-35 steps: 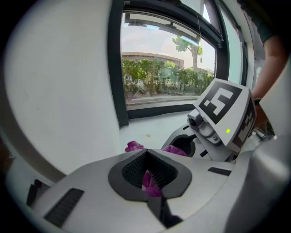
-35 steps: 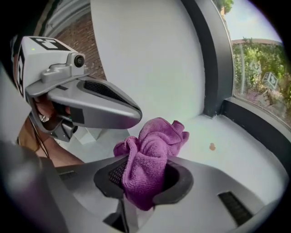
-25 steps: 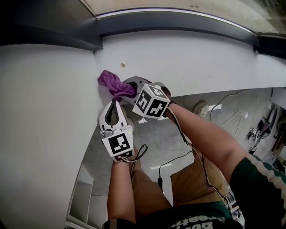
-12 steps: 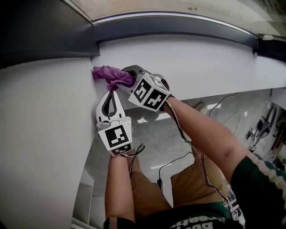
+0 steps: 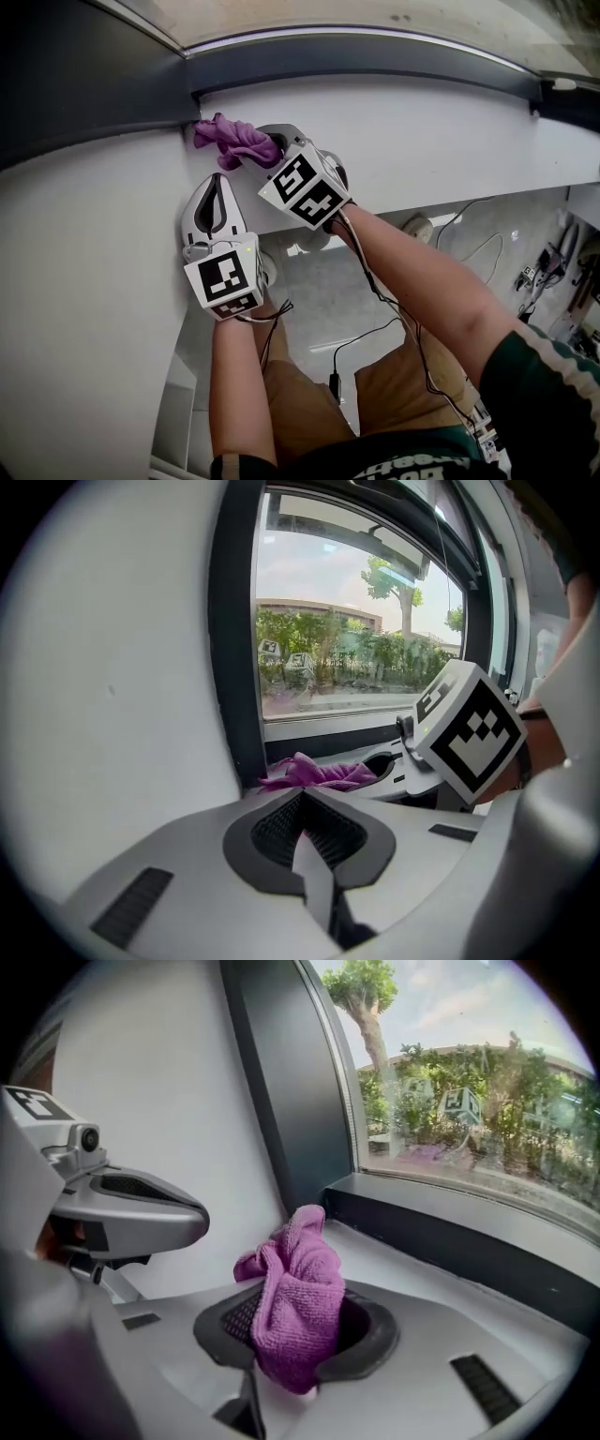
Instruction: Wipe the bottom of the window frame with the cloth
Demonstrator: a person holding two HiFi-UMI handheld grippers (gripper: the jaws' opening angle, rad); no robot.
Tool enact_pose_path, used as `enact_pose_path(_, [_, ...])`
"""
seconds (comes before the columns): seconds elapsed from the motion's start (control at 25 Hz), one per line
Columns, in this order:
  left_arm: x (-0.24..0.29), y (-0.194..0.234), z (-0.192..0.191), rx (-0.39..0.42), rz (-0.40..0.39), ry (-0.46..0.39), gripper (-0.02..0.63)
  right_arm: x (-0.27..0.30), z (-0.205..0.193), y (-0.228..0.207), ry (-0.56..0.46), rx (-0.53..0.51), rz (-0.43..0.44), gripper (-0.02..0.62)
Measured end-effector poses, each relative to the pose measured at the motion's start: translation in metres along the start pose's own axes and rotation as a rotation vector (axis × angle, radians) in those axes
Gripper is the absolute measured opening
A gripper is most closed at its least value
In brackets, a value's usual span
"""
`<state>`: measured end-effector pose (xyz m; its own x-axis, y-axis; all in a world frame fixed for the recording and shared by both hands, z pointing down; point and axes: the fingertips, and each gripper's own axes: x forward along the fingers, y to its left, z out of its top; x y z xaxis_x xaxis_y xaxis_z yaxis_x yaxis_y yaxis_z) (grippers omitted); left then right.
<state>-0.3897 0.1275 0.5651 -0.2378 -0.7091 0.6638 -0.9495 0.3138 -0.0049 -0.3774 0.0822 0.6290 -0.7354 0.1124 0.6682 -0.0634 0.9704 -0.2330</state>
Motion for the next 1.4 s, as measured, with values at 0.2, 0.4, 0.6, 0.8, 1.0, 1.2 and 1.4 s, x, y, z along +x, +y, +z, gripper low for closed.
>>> enact_pose_path(0.2, [0.003,-0.007,0.004,0.025,-0.015,0.002,0.005,0.002,-0.003,-0.004,-0.005,0.006,-0.015,0.127])
enact_pose_path(0.4, [0.013,-0.025,0.011,0.022,-0.030,-0.001,0.005,-0.007,-0.010,-0.013,-0.018,0.012,-0.013,0.126])
enact_pose_path(0.6, [0.020,-0.043,0.020,0.042,-0.045,-0.005,0.005,-0.022,-0.020,-0.028,-0.020,0.025,-0.051,0.126])
enact_pose_path(0.8, [0.023,-0.051,0.025,0.052,-0.067,-0.018,0.005,-0.032,-0.030,-0.040,-0.010,0.048,-0.095,0.126])
enact_pose_path(1.0, [0.031,-0.088,0.030,0.078,-0.105,-0.018,0.005,-0.062,-0.052,-0.066,-0.005,0.078,-0.143,0.126])
enact_pose_path(1.2, [0.038,-0.128,0.035,0.085,-0.147,-0.026,0.005,-0.093,-0.077,-0.090,0.000,0.108,-0.185,0.126])
enact_pose_path(1.4, [0.045,-0.168,0.044,0.110,-0.189,-0.042,0.005,-0.122,-0.099,-0.112,-0.003,0.134,-0.224,0.127])
